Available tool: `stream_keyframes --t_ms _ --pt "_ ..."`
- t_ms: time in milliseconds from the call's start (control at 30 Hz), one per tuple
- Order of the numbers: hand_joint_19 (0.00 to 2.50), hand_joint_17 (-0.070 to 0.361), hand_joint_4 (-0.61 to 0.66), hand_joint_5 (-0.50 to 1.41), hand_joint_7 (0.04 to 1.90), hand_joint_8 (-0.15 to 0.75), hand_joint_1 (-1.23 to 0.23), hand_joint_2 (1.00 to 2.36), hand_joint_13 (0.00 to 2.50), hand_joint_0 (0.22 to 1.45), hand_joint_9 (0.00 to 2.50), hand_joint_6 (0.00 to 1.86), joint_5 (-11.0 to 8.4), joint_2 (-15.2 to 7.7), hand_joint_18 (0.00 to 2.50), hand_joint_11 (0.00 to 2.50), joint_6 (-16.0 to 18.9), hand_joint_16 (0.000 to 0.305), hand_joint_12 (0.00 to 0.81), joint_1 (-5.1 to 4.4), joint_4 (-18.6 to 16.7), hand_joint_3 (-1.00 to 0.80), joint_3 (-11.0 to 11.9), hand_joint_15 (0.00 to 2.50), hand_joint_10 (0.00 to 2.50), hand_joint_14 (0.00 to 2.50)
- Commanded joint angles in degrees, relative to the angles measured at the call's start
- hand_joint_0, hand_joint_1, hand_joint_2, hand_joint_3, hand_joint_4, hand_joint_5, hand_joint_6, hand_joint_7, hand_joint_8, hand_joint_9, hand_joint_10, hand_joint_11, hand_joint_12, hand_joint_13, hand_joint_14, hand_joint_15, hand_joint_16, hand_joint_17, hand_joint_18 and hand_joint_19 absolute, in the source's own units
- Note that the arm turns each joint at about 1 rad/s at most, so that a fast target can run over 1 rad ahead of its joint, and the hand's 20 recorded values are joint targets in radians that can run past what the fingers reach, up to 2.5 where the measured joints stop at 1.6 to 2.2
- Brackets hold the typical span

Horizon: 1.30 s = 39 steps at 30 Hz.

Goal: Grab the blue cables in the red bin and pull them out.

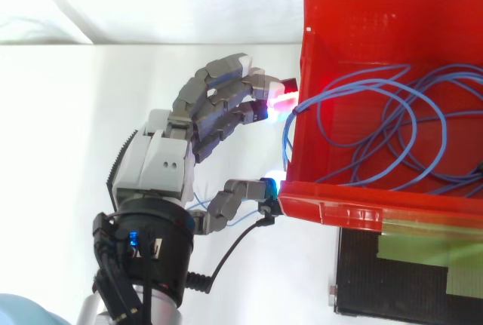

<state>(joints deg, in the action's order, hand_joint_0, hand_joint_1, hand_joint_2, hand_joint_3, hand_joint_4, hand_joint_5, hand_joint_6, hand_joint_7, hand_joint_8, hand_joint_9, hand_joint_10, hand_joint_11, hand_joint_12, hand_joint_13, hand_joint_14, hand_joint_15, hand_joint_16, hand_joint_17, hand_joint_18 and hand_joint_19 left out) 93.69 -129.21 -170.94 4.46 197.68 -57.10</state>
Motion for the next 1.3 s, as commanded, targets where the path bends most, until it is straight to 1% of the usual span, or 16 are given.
stream_keyframes --t_ms 0,300,733,800,1267 --pt "0.64 0.108 0.25 0.69 0.64 0.247 -0.83 1.00 0.78 0.77 0.55 0.01 0.00 -0.1 0.39 0.44 0.0 0.048 0.356 0.02 -0.1 -1.00 0.0 0.84 0.02 0.03" --pt "0.64 0.107 0.22 0.75 0.76 0.246 -0.83 1.00 0.78 0.77 0.56 0.01 0.00 0.0 0.39 0.45 0.0 0.048 0.354 0.02 0.0 -1.00 0.1 0.85 0.02 0.03" --pt "0.64 0.106 0.19 0.79 0.79 0.246 -0.84 1.00 0.78 0.77 0.57 0.01 0.00 0.0 0.39 0.44 0.0 0.047 0.349 0.02 0.0 -1.00 0.0 0.85 0.02 0.03" --pt "0.64 0.106 0.20 0.79 0.79 0.247 -0.84 1.00 0.78 0.77 0.57 0.01 0.00 0.0 0.39 0.44 0.0 0.047 0.350 0.02 0.0 -1.00 0.1 0.85 0.02 0.03" --pt "0.64 0.104 0.17 0.83 0.85 0.244 -0.84 1.00 0.80 0.78 0.60 0.01 0.00 -0.1 0.40 0.45 0.0 0.046 0.345 0.02 0.0 -1.00 0.0 0.85 0.02 0.03"
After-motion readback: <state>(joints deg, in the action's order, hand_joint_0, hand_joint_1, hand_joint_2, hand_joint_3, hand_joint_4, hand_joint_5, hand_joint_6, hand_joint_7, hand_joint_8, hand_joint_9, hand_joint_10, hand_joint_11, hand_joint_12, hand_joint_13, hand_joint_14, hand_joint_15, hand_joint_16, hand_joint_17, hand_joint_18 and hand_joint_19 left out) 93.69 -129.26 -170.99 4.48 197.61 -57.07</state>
